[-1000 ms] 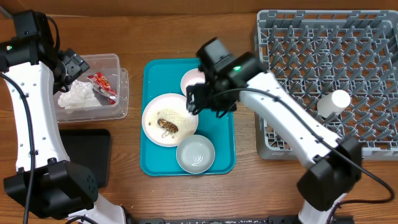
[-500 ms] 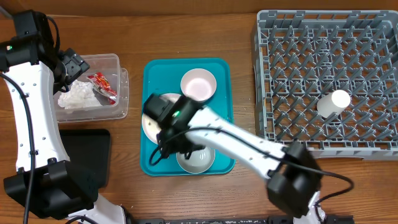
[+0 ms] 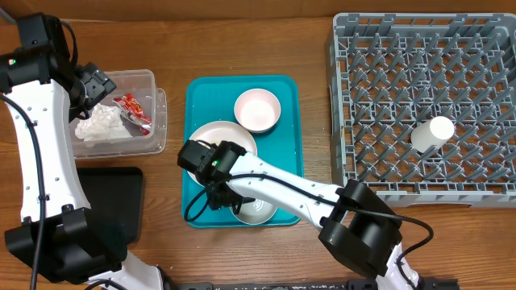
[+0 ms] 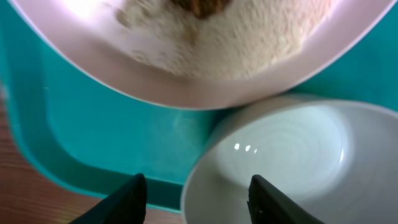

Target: Sort waste into correct bins and load items into the dishwasher

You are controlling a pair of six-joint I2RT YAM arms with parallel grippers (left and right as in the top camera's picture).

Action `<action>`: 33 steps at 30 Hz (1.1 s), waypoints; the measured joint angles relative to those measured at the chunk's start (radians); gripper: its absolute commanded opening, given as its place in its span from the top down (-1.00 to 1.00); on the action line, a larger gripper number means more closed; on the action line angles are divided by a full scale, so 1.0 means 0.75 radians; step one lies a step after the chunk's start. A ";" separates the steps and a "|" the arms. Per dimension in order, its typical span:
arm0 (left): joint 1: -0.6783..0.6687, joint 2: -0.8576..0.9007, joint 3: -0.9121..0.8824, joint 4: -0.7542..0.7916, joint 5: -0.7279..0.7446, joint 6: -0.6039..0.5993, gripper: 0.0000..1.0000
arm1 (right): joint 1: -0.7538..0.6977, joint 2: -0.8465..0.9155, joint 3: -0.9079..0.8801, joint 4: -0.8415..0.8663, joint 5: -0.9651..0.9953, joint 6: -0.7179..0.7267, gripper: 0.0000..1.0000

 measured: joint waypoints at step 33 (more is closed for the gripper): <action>0.000 0.000 0.000 0.001 0.000 0.000 -0.99 | -0.088 0.003 0.146 -0.210 -0.089 0.024 0.92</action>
